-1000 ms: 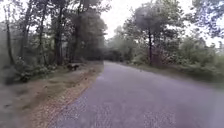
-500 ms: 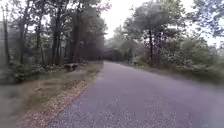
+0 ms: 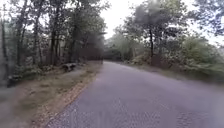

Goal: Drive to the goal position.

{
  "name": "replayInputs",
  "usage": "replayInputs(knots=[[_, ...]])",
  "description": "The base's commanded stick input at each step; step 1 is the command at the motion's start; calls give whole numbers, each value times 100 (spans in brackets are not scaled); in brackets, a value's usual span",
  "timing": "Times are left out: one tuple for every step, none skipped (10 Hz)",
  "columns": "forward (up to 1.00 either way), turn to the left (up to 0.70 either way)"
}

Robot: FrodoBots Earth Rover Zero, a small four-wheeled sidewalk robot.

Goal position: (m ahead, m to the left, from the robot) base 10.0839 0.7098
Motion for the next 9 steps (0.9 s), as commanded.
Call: replayInputs(knots=[[45, 0], [45, 0], [45, 0], [45, 0], [45, 0], [45, 0], [45, 0], [45, 0], [45, 0]])
